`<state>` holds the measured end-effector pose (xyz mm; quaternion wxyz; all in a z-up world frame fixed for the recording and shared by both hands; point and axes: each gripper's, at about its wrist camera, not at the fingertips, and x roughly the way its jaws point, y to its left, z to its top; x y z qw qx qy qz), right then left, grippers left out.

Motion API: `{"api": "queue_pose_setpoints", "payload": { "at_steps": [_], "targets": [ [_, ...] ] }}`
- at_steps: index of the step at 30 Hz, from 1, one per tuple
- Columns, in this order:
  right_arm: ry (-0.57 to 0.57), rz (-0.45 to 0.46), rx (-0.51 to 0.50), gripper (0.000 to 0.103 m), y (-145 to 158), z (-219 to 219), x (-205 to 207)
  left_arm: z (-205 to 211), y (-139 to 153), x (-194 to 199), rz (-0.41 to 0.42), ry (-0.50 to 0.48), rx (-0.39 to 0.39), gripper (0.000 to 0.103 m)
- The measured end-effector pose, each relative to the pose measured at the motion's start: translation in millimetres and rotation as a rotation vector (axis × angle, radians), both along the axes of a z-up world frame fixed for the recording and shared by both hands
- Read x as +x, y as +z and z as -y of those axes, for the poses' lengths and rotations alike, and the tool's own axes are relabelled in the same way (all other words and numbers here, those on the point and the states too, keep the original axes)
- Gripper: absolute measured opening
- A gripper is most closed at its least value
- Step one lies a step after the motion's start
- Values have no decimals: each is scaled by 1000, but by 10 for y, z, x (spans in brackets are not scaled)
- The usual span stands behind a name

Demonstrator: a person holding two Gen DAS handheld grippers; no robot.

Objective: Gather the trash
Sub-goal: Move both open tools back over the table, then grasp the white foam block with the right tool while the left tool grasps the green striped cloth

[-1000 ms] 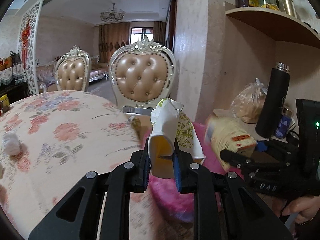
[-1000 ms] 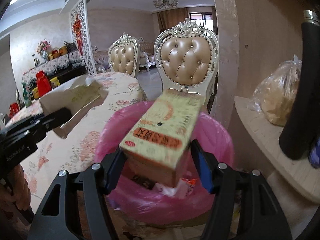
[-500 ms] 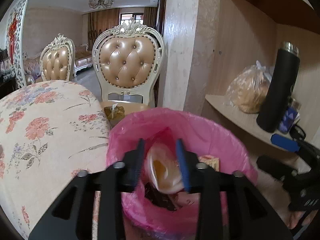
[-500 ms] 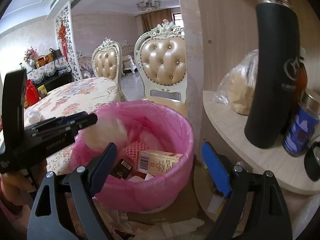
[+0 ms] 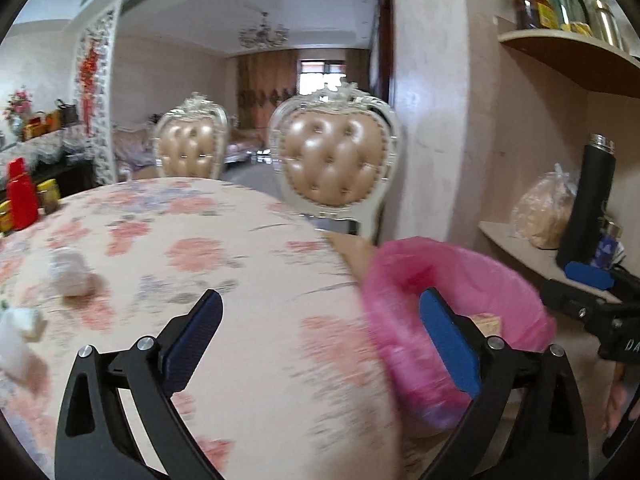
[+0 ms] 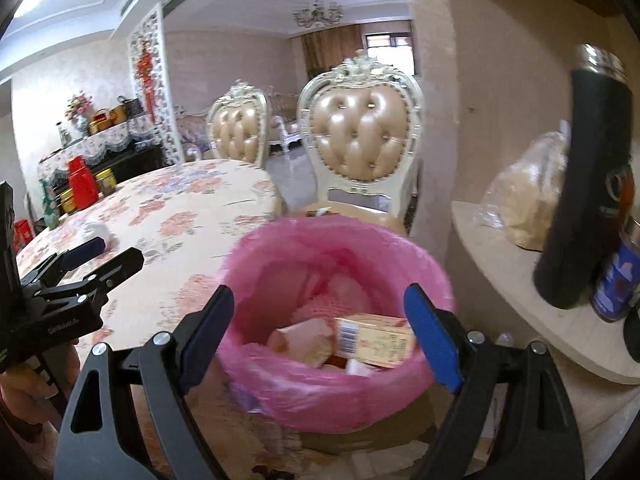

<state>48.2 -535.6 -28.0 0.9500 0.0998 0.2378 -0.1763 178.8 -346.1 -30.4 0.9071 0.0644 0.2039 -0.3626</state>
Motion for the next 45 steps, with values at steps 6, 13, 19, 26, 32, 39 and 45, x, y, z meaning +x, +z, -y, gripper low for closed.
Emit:
{"api": "queue_pose_setpoints", "payload": {
  "at_steps": [6,13,19,26,32,39,45],
  "targets": [
    [104,0,-10,87,81,-511,296,-675,46,21,29,62,15,96],
    [240,-16,40,89,82,-1152,799,-1679,43,210,8,245,32,97],
    [384,-58,51,89,17,-1805,1257,-2403,35,467,-6,397,65,97],
    [550,-136,34,89,-106,-2481,1850,-3214,-15,860,-18,566,129,97],
    [701,-214,-15,89,-219,-3062,2367,-3834,-106,1089,-79,735,32,97],
    [864,-292,-88,89,-401,-3662,2842,-4143,-136,1134,-128,836,-13,97],
    [911,-327,-44,89,-457,-3870,3204,-4136,-92,1099,-125,830,-18,97]
  ]
}}
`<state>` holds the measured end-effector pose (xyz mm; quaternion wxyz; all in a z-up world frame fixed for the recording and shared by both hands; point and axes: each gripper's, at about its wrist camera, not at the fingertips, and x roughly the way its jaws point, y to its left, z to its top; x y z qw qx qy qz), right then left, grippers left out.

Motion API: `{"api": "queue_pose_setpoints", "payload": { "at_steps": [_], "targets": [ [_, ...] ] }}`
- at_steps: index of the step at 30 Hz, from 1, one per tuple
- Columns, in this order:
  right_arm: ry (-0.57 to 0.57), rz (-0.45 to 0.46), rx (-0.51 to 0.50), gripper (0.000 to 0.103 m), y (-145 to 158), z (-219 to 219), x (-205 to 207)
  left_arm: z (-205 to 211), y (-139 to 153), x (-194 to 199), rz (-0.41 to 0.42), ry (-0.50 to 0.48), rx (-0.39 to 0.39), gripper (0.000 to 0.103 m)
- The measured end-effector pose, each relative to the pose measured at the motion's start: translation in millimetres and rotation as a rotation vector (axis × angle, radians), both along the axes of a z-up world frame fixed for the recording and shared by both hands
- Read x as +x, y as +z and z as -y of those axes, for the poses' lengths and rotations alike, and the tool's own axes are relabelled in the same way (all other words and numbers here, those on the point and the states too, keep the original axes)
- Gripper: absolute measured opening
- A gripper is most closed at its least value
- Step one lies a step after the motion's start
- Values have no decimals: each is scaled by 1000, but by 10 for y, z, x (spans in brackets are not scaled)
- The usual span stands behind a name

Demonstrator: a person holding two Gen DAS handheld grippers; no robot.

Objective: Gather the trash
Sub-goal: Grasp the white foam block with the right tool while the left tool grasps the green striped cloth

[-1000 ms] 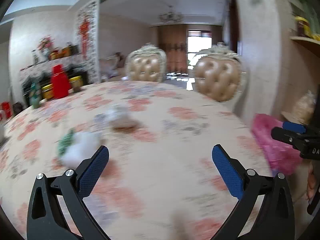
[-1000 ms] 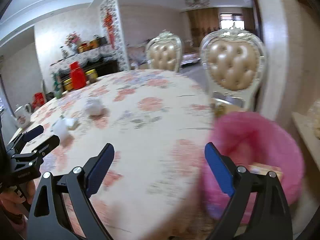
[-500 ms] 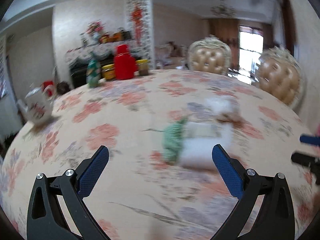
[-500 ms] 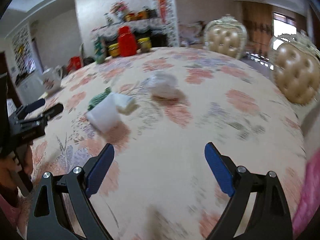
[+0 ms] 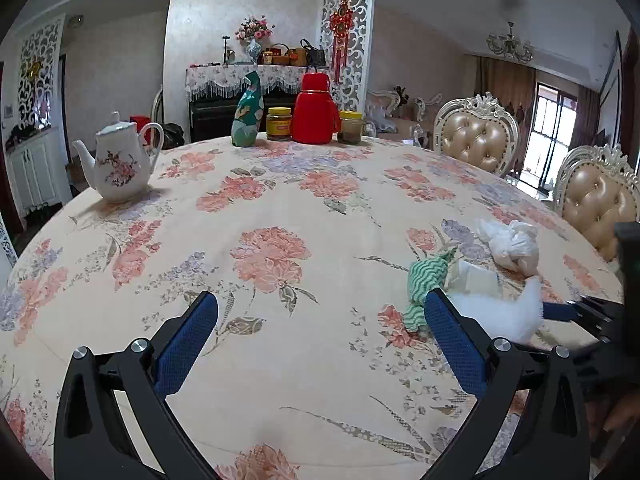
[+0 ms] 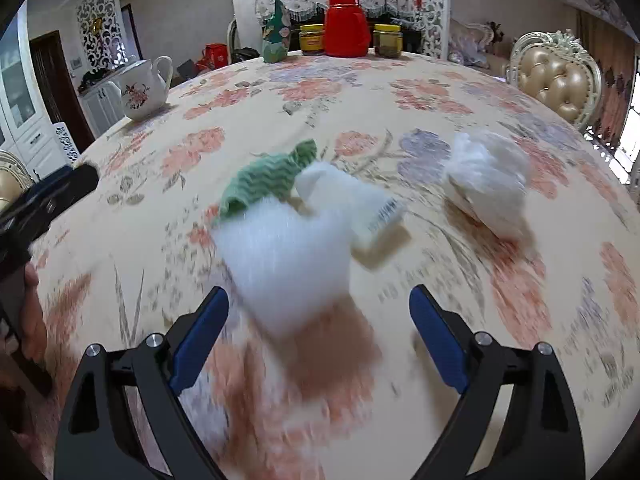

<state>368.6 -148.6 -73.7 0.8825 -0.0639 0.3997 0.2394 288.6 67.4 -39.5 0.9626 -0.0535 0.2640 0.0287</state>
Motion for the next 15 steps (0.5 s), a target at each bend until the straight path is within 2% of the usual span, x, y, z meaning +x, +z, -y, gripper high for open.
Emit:
{"api": "queue_pose_setpoints", "payload": {
  "at_steps": [5,6,7,9,11,15],
  "targets": [
    [65,-11,4,89,-17,-135,102,-38,-1,4,-4,5,-23,97],
    [83,-18,2,85,-24,-159,100,-46,-10,12,-9,1,-36,97],
    [102,-18,10,72,-17,-169,87,-52,-23,27,-17,-5,-46,97],
    [139,6,34,57,30,-170,21,-51,-46,48,-31,-10,-56,97],
    [118,50,4,56,71,-146,-71,-34,-65,46,-32,-9,-51,97],
    [80,67,2,54,93,19,-256,33,-86,41,-33,-27,-29,97]
  ]
}}
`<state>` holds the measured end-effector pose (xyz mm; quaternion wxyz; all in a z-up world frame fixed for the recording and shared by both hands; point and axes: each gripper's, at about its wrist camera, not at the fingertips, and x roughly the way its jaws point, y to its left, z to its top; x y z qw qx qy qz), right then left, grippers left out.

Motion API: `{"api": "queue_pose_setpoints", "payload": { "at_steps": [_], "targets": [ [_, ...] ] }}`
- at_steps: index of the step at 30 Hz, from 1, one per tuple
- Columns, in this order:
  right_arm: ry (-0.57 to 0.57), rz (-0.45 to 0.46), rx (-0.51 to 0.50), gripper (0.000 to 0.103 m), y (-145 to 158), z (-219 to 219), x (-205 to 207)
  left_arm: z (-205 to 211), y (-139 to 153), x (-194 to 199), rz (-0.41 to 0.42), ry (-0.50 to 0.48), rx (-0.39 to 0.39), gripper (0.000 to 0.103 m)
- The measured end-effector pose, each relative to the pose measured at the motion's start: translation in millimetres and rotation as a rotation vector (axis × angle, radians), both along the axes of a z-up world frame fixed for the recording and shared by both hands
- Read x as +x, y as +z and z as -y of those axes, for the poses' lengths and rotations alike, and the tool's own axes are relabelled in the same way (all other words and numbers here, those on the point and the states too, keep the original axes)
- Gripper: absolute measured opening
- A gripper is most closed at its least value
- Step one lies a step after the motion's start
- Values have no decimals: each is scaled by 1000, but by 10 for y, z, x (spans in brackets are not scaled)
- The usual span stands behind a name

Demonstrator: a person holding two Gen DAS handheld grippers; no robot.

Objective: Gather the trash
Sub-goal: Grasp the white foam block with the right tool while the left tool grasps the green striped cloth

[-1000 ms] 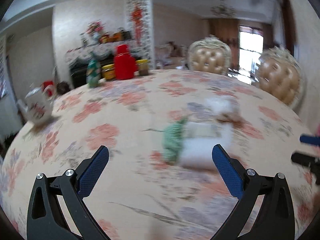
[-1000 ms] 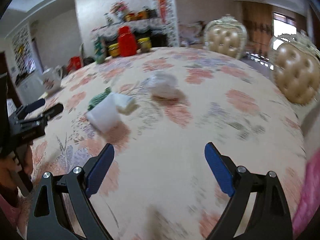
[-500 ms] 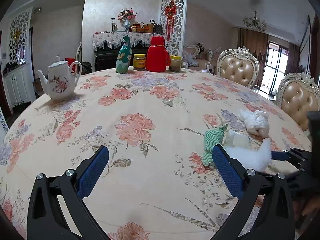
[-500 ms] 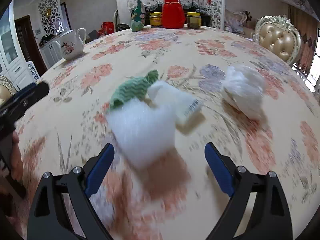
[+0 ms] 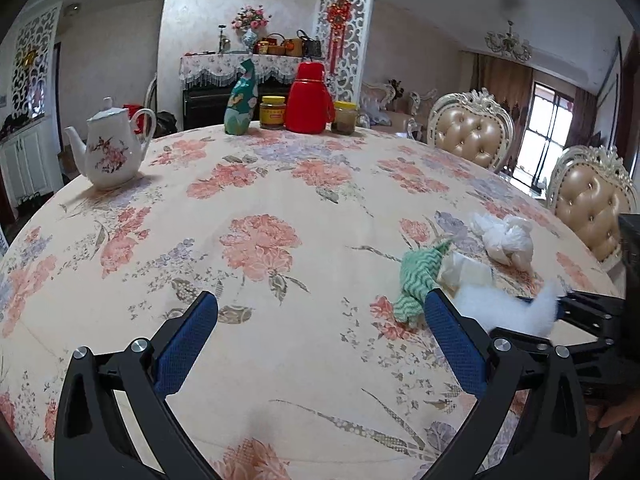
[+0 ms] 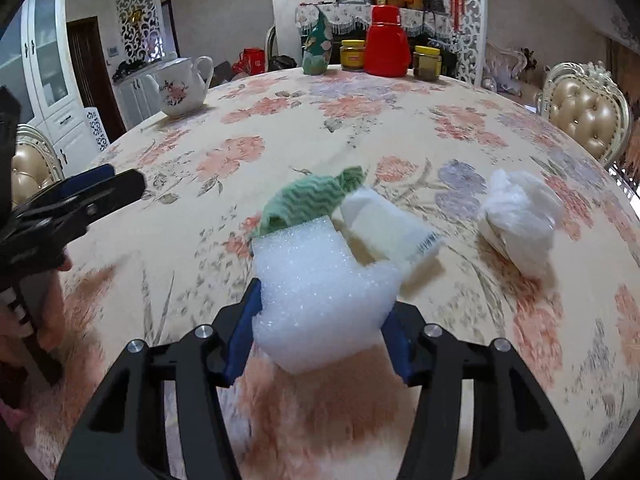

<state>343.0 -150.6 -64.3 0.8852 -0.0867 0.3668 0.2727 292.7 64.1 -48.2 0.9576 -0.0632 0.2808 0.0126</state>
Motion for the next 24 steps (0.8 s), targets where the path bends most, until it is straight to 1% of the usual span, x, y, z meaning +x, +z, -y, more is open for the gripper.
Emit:
{"api": "queue_pose_setpoints", "payload": {
  "at_steps": [3,4,7,9,11,16,20,21,22,24],
  "targets": [
    [-80,7,28,54,39,259,-144,68,-20,14,-16,-33,-4,97],
    [-129,4,35,54,53,384,-206,87,-22,12,-19,-40,-2,97],
    [-238,19,49,54,92,688,-354,203,-20,-6,-17,-74,27,97],
    [-294,35,46,54,104,868,-434,298,-13,-14,-33,-97,24,97],
    [-322,35,55,54,101,1014,-475,410,2,15,-63,-116,8,97],
    [-356,40,94,55,85,1210,-525,727,16,211,-125,-155,51,90],
    [-361,41,117,55,64,1234,-544,858,-50,487,-162,-144,66,78],
    [-357,53,120,55,77,1226,-553,890,-77,569,-169,-139,76,76],
    [-354,56,117,55,80,1203,-557,914,-103,637,-174,-134,88,75],
    [-355,55,105,56,73,1181,-549,944,-171,768,-198,-118,108,68]
  ]
}}
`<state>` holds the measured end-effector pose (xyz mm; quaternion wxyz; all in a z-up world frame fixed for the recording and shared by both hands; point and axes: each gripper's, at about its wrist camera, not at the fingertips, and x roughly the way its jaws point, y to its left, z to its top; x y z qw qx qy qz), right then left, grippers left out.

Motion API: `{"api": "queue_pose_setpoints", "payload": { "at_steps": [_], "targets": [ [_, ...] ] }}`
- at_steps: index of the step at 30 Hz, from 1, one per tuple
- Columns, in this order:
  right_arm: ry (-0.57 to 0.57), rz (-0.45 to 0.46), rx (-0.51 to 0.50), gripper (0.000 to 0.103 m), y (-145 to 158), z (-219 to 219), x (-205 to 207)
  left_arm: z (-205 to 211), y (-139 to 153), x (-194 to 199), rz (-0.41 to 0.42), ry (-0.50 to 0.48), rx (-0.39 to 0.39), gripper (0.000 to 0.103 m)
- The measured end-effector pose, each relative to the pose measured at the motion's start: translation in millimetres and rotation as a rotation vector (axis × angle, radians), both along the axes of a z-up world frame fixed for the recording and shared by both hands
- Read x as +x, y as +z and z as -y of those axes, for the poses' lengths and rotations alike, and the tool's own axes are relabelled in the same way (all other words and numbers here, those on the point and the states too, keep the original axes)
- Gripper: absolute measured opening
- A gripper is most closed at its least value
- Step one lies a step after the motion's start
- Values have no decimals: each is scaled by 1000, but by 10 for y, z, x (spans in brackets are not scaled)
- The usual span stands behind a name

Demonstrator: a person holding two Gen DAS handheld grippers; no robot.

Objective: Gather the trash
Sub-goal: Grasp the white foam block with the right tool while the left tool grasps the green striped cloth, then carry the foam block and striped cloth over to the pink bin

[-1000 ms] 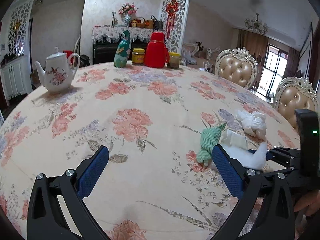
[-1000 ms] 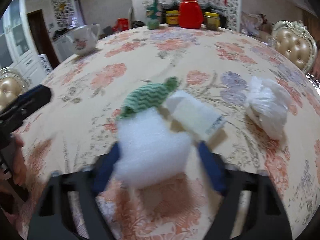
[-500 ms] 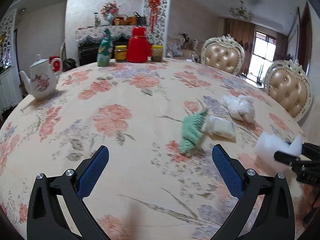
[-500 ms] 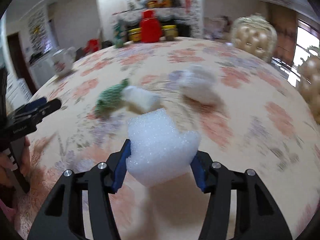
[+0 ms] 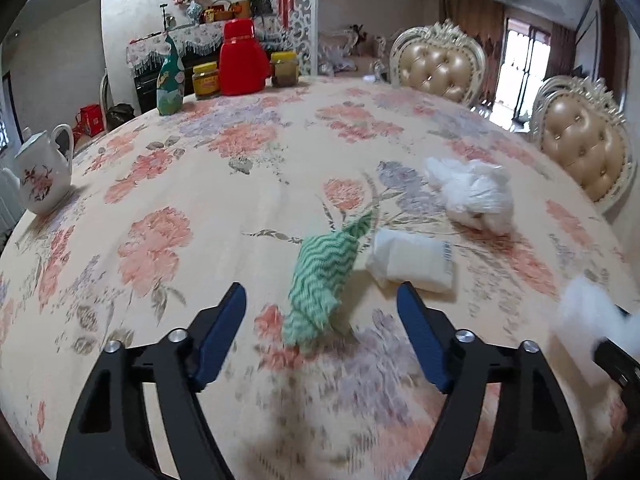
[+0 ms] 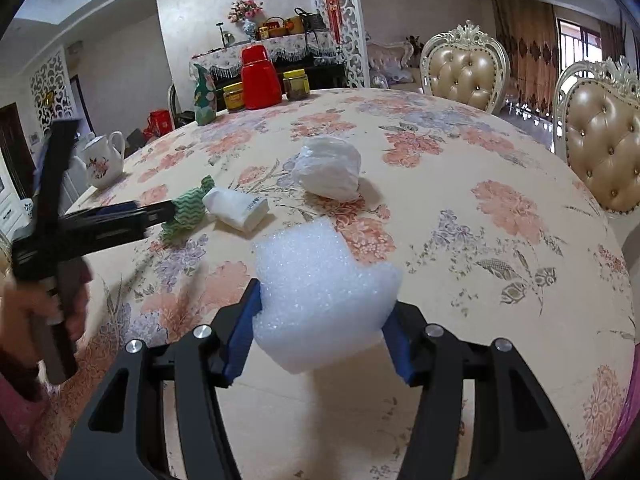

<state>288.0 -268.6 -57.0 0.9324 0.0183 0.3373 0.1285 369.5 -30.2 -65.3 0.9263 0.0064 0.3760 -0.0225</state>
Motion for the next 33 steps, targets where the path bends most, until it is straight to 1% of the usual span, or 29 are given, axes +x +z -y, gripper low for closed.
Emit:
{"api": "queue_pose_setpoints", "payload": {
  "at_steps": [3,4,5,7,8,11,12,13,15,17,23,29,33],
  "targets": [
    [-2,-12,-3,56,-15,-30,23,13,-104,174,-35,18,18,61],
    [-3,-19,-3,56,-23,-33,39,8,-126,214,-44,24,22,60],
    [-5,-25,-2,56,-30,-32,49,-8,-161,277,-73,27,6,58],
    [-10,-39,5,56,-46,-27,74,-46,-188,348,-90,36,-21,56],
    [-16,-42,6,56,-48,-23,79,-58,-195,362,-93,41,-25,52],
    [-25,-42,5,56,-53,-28,78,-99,-217,378,-105,42,-51,31],
    [-29,-43,2,56,-54,-33,76,-102,-217,362,-103,44,-49,26],
    [-33,-45,-1,56,-56,-34,79,-105,-208,331,-96,42,-48,25],
    [-46,-47,-3,56,-60,-17,88,-106,-153,194,-57,44,-38,23],
    [-59,-49,0,56,-64,7,92,-92,-91,32,-21,43,-22,23],
    [-88,-47,-11,56,-68,23,95,-103,73,-451,53,40,-37,23],
    [-81,-34,-50,56,-59,-40,81,-68,128,-827,82,32,-39,23],
    [-78,-11,-57,56,-23,-64,-30,-46,129,-1058,92,20,-50,23]
  ]
}}
